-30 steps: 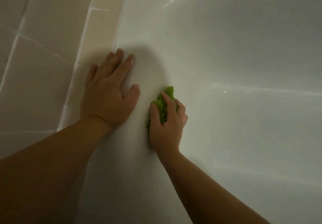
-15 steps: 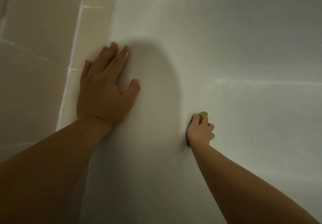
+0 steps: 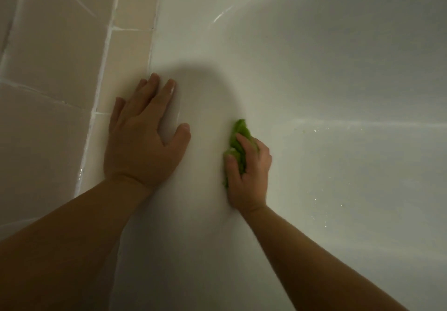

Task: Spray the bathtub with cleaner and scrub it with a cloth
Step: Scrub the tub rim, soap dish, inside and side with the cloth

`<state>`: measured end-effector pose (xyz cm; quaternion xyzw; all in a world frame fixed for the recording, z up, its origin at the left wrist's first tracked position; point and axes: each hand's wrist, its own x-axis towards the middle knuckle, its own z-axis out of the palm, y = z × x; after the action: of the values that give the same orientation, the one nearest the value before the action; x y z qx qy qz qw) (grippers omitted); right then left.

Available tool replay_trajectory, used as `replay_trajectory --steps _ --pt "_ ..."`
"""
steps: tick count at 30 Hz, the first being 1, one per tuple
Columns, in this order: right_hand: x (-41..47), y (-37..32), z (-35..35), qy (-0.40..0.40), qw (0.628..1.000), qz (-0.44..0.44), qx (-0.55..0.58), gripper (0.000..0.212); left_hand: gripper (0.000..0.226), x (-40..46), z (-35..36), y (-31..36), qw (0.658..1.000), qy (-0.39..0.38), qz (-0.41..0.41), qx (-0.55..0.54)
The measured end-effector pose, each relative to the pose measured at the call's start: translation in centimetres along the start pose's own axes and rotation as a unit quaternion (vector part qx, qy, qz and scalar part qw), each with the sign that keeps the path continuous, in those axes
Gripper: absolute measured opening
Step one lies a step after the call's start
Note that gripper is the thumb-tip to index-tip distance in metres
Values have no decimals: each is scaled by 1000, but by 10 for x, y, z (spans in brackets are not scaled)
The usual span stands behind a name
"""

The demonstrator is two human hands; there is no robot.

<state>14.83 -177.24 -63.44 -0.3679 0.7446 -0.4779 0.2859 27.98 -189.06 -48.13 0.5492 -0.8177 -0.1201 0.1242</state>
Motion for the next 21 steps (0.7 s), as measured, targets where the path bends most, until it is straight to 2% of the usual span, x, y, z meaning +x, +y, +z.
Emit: replay_trajectory --steps 3,6,8,10,12,15,17,19,21 --pt "5 61 -4 -13 984 176 -25 49 76 3 0 -1 1000 -5 -1 1" --pt "4 107 -7 -1 934 344 -97 49 77 8 0 -1 1000 -9 -3 -2" --pt "13 111 -4 13 897 426 -117 50 76 11 0 -1 1000 -12 -1 1" --pt "31 92 2 21 881 463 -95 49 76 13 1 -1 1000 -15 2 0" --pt "50 53 7 29 903 425 -61 46 74 15 0 -1 1000 -9 4 -6" --pt "60 -23 16 40 964 263 8 40 65 19 1 -4 1000 2 5 -17" --pt "52 -58 21 37 987 154 24 38 60 21 3 -6 1000 2 5 -24" --pt "42 -60 17 24 997 69 37 39 57 24 3 -6 1000 3 6 -25" --pt "39 -30 10 15 999 22 25 40 58 25 3 -5 1000 2 6 -25"
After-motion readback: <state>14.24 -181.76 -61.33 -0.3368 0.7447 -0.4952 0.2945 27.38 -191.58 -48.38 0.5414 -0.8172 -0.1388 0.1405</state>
